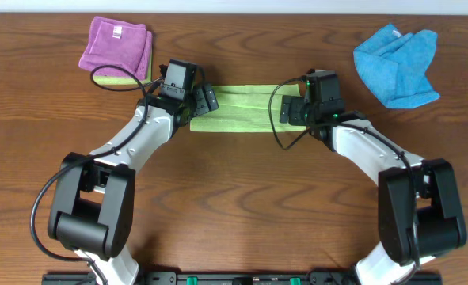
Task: Fold the cloth
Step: 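Lower the folded edge onto the cloth and release both grippers, then grasp the folded strip's left and right ends with both grippers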
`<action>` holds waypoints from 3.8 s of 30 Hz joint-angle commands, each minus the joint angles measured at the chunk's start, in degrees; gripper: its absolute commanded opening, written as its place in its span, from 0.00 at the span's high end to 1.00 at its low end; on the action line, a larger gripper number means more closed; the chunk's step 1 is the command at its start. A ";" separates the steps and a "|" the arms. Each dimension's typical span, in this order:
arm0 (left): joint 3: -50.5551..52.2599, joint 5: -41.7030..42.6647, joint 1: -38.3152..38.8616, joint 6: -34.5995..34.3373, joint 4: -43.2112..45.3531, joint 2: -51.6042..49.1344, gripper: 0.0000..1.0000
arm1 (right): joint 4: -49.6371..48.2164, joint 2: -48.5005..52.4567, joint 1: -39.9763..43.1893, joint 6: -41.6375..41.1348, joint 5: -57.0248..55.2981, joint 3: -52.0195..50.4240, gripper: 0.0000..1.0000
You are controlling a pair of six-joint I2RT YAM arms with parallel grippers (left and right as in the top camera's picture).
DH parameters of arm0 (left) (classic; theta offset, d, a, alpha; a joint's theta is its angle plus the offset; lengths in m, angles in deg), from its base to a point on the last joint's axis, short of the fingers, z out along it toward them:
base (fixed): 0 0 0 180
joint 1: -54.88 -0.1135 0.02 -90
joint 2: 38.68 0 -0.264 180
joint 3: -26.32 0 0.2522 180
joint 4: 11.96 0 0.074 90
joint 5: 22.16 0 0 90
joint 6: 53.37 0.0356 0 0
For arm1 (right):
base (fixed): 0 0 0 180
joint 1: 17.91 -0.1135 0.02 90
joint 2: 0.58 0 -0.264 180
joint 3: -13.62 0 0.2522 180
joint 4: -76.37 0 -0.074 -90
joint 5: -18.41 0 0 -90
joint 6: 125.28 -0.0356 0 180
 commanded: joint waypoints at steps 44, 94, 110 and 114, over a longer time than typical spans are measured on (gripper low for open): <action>-1.09 -1.09 -1.51 1.25 8.22 -3.10 0.05 | -10.05 9.07 4.50 -6.03 12.28 4.42 0.71; -1.09 6.27 -0.59 -10.73 12.00 -7.76 0.05 | -17.94 10.71 4.39 -5.07 5.88 5.29 0.66; -1.09 6.29 -0.61 -17.29 16.76 -7.82 0.08 | -16.87 10.71 3.76 -5.05 5.88 5.29 0.67; -1.09 5.99 -0.61 -17.38 16.79 -8.15 0.18 | -16.87 10.71 3.41 -5.05 5.88 5.29 0.66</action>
